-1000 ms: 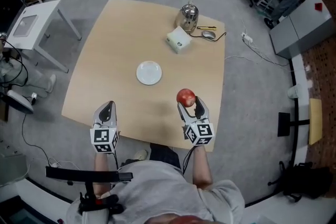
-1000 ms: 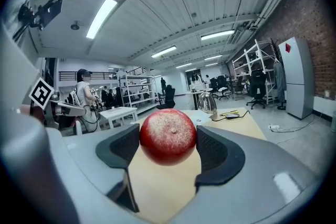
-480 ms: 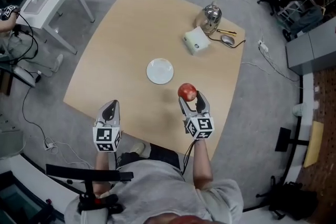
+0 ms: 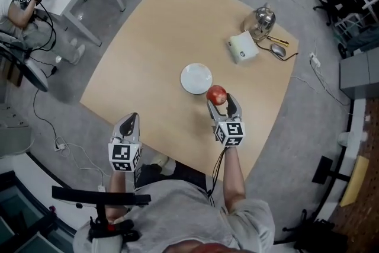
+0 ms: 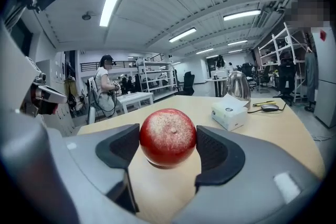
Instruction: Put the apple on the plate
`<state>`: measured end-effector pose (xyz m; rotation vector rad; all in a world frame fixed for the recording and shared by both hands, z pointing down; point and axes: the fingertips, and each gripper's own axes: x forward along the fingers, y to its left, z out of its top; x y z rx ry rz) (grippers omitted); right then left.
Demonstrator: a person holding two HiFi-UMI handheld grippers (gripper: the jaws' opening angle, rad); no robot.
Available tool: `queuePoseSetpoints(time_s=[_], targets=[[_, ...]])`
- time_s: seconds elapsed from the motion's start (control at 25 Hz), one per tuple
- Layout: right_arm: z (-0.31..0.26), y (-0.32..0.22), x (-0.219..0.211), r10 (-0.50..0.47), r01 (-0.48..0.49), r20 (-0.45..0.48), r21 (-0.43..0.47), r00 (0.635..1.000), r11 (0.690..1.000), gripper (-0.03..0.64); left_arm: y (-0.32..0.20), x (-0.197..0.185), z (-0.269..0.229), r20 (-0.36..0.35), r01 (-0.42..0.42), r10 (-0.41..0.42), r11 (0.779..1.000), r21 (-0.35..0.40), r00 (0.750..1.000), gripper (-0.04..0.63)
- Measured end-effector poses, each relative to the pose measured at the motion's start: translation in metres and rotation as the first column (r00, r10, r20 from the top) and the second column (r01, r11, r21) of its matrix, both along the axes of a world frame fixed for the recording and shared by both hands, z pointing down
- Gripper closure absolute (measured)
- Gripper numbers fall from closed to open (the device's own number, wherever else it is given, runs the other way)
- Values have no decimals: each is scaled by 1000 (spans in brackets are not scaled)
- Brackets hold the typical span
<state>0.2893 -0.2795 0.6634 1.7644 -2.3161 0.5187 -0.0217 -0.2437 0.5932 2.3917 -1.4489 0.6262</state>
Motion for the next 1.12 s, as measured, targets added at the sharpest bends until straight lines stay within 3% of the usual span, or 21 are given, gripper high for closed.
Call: queuePoseSetpoints(time_s=[0.68, 1.12], targets=[[62, -68, -42, -134, 130, -54, -78, 989, 988, 273, -6, -35, 0, 48, 74, -73, 997, -17, 996, 577], [91, -94, -56, -169, 151, -115, -148, 979, 977, 273, -9, -54, 5, 52, 116, -114, 993, -31, 992, 577]])
